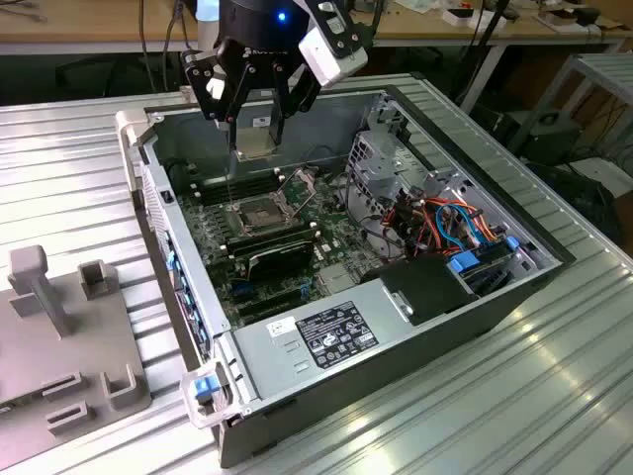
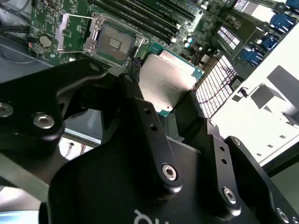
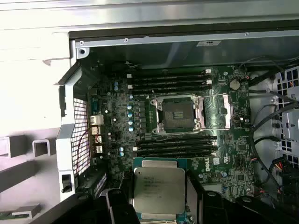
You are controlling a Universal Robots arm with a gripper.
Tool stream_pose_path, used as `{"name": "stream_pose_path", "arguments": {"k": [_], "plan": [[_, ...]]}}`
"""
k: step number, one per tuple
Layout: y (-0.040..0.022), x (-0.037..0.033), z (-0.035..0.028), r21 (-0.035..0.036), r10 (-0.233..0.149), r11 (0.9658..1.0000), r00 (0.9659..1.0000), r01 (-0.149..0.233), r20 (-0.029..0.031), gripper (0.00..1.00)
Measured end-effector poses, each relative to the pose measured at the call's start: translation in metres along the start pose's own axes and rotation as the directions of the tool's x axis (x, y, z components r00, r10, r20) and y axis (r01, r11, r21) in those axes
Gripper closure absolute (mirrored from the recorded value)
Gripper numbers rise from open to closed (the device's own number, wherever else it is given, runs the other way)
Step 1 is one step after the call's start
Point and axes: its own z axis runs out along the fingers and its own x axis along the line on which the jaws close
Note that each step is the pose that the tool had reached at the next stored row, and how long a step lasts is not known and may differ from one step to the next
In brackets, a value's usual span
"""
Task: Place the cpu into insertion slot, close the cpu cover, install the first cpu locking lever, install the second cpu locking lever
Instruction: 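Place the cpu into insertion slot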
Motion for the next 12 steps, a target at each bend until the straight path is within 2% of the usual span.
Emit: {"name": "stream_pose_path", "arguments": {"k": [12], "plan": [[0.0000,0.0000,0.0000,0.0000,0.000,1.0000,1.0000,0.000,0.0000,0.46]]}}
